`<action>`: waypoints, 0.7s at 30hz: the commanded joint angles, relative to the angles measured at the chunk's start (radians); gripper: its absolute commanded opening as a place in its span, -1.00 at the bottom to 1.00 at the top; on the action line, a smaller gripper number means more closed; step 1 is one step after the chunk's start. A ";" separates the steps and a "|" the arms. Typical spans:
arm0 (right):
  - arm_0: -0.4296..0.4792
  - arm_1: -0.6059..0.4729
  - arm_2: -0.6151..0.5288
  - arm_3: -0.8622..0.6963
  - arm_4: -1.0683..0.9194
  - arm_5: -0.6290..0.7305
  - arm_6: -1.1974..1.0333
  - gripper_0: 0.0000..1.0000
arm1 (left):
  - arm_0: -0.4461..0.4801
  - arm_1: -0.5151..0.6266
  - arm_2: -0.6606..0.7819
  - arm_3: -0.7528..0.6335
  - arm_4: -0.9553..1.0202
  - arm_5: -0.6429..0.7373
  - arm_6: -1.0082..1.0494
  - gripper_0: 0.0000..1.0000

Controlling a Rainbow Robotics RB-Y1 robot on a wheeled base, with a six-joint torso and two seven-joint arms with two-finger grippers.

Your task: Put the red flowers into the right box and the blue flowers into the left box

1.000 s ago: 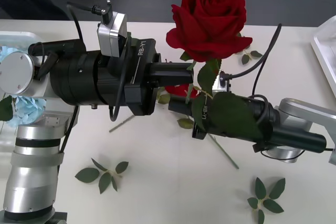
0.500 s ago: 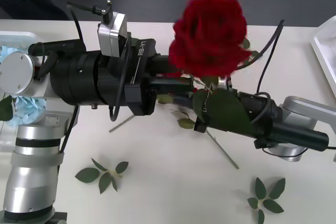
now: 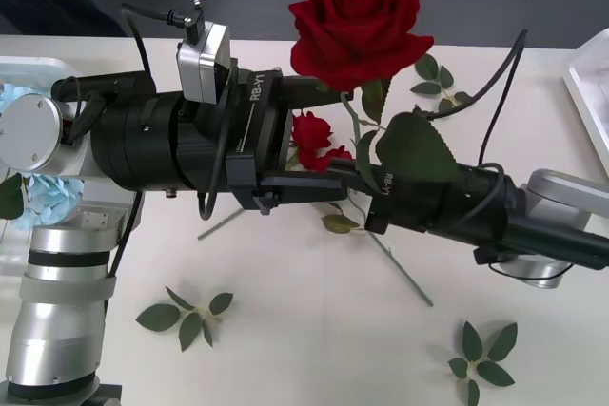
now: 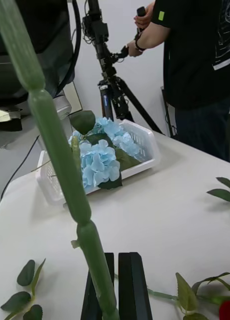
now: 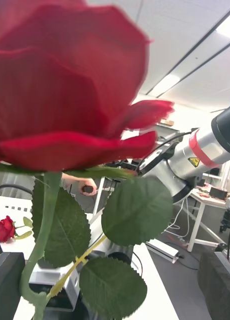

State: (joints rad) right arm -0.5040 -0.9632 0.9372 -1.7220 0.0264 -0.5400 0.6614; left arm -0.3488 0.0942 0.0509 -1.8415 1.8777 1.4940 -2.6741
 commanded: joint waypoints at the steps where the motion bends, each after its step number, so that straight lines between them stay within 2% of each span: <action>1: 0.027 -0.088 -0.049 -0.053 -0.008 -0.021 -0.040 -1.00 | -0.022 -0.011 -0.003 -0.016 0.011 -0.005 0.006 1.00; 6: 0.105 -0.163 -0.120 -0.136 -0.037 -0.029 -0.052 -1.00 | -0.022 -0.011 -0.003 -0.016 0.011 -0.005 0.006 1.00; 8: 0.148 -0.169 -0.162 -0.157 -0.037 -0.038 -0.055 -1.00 | 0.014 -0.014 -0.008 -0.001 -0.003 0.000 0.008 1.00; 10: 0.205 -0.169 -0.224 -0.179 -0.034 -0.049 -0.057 -1.00 | 0.033 -0.011 -0.006 -0.012 -0.009 -0.006 0.008 1.00; 17: 0.318 -0.149 -0.377 -0.202 -0.023 -0.101 -0.065 -1.00 | 0.039 0.019 0.020 -0.048 -0.111 -0.034 0.025 1.00; 21: 0.398 -0.115 -0.509 -0.225 0.003 -0.103 -0.111 -1.00 | 0.041 0.101 0.021 -0.061 -0.224 -0.080 0.115 1.00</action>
State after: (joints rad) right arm -0.1422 -1.1132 0.5068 -1.8993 0.0041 -0.6387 0.6516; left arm -0.3096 0.1247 0.0635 -1.8575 1.6985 1.4431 -2.6720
